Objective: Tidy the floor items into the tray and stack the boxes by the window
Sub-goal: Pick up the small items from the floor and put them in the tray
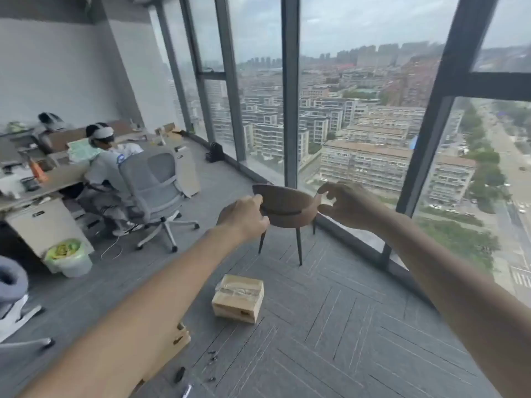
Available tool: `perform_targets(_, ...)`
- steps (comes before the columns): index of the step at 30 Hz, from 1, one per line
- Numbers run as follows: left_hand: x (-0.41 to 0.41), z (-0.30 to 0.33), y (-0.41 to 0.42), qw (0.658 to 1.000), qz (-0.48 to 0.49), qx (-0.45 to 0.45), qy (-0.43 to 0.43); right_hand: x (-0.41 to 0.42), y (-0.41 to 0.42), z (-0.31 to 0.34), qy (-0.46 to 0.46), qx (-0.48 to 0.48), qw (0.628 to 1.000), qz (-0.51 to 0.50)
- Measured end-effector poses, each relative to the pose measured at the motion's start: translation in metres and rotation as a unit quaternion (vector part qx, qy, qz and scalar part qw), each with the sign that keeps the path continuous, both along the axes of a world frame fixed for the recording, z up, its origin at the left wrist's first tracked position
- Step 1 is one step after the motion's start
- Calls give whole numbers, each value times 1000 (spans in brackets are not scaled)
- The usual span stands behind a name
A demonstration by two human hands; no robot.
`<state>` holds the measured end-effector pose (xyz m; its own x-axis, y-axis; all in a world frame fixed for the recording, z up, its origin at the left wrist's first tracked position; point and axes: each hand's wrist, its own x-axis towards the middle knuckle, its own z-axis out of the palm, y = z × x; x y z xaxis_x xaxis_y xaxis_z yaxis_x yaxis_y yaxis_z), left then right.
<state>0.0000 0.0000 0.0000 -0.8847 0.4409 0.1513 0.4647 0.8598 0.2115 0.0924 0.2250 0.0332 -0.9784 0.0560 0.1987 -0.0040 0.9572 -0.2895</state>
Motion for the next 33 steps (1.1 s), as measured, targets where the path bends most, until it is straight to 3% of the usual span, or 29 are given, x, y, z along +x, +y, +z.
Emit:
perform_targets(9, -79, -129, -165, 978, 177, -6, -114, -151, -152, -120, -148, 32, 978, 141)
perform_targets(18, -130, -258, -297, 905, 349, 91, -226, -278, -282, -239, -301, 70, 914, 264)
perform_targets(27, -166, -327, -343, 839, 442, 114, -295, -378, -355, -347, -403, 85, 844, 344)
perform_targets(33, -200, -378, -345, 764, 526, 99, -361, -458, -382, -425, -449, 66, 802, 388)
